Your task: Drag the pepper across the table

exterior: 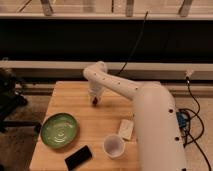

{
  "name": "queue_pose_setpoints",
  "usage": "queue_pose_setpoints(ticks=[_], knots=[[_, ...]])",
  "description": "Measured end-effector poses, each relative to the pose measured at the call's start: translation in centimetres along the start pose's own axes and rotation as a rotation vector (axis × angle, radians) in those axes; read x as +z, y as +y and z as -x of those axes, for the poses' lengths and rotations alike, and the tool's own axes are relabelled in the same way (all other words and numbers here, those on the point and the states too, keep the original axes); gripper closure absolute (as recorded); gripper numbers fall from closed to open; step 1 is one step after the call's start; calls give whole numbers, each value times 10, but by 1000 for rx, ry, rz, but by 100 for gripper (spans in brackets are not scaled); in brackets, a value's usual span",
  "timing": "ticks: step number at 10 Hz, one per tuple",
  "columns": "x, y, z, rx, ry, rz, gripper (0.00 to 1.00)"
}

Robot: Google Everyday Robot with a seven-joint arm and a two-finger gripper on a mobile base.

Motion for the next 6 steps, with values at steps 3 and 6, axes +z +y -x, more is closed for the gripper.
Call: queue_pose_setpoints(ticks=[3, 6], knots=[[-1, 14, 12, -11, -3, -4, 100], [-2, 32, 28, 10, -3, -10, 100]])
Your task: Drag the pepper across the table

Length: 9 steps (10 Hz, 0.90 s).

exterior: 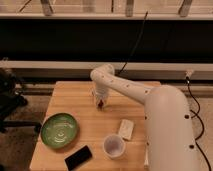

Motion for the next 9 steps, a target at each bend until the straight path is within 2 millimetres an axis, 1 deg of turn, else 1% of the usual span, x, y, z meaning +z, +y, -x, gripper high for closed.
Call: queue_pose_setpoints(ticks=[5, 8, 9], knots=[[-4, 13, 19, 25, -8, -3, 100], [-1, 25, 26, 45, -19, -10, 100], [-1, 32, 30, 55, -22, -11, 100]])
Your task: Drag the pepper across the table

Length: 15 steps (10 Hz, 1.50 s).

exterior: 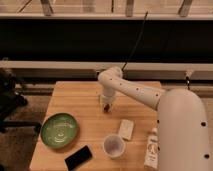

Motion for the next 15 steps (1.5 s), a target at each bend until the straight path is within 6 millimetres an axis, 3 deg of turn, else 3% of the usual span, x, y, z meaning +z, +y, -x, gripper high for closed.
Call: queue_pose_setpoints(ticks=[10, 13, 14, 15], knots=[[-2, 43, 36, 99, 4, -25, 99], [-5, 51, 44, 127, 19, -30, 75], [-6, 54, 48, 132, 32, -48, 62], [-7, 57, 48, 118, 24, -40, 60]])
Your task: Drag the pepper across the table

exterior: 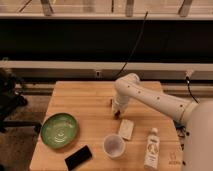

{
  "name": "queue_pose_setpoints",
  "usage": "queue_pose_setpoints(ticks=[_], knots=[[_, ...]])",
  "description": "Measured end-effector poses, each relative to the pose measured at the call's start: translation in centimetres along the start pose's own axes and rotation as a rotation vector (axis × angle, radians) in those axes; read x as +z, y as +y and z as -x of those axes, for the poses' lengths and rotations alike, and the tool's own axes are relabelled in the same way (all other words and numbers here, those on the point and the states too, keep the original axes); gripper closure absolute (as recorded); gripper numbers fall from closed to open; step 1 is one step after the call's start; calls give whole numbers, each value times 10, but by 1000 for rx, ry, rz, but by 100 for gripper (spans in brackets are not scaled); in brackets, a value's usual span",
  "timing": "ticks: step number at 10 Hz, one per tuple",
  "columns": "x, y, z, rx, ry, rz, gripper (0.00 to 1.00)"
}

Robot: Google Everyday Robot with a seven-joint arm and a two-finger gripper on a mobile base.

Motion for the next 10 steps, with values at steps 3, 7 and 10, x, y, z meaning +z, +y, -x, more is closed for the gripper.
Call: queue_pose_setpoints(ticks=[3, 7, 10], knots=[[-5, 6, -1, -20, -11, 30, 79], [-8, 14, 4, -36, -15, 44, 100], [-11, 21, 6, -43, -19, 57, 100]])
